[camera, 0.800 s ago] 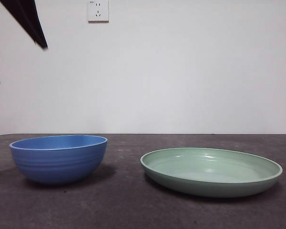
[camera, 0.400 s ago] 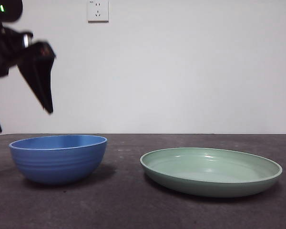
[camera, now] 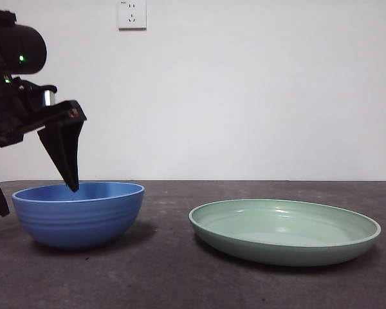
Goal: Pick up the blue bowl, put it on the green plate, put it on desk
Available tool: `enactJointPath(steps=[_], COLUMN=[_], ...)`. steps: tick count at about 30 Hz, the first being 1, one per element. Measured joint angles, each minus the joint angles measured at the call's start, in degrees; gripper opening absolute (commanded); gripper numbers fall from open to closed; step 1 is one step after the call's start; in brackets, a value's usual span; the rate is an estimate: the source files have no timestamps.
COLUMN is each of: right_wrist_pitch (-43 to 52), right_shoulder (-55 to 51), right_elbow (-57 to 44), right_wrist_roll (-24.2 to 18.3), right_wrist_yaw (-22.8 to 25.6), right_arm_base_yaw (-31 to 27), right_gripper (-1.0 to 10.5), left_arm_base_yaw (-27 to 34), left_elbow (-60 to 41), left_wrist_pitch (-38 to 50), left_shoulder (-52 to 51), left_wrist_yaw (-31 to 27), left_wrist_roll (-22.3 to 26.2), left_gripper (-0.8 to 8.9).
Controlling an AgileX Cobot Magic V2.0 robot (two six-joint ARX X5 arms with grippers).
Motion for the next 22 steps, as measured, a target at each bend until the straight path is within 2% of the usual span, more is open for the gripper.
enactJointPath(steps=[9,14,19,22], right_wrist_pitch=[0.0,0.0,0.0,0.0], right_shoulder=[0.0,0.0,0.0,0.0], right_elbow=[0.0,0.0,0.0,0.0], right_wrist_roll=[0.0,0.0,0.0,0.0], right_wrist_yaw=[0.0,0.0,0.0,0.0], right_arm_base_yaw=[0.0,0.0,0.0,0.0], right_gripper=[6.0,6.0,6.0,6.0], left_arm_base_yaw=[0.0,0.0,0.0,0.0], left_elbow=[0.0,0.0,0.0,0.0], left_wrist_pitch=[1.6,1.1,1.3,1.7], left_shoulder=[1.0,2.7,3.7,3.7], left_wrist_yaw=[0.0,0.0,0.0,0.0], left_wrist_roll=[0.0,-0.1,-0.1,-0.2], left_gripper=[1.97,1.71,0.16,0.15])
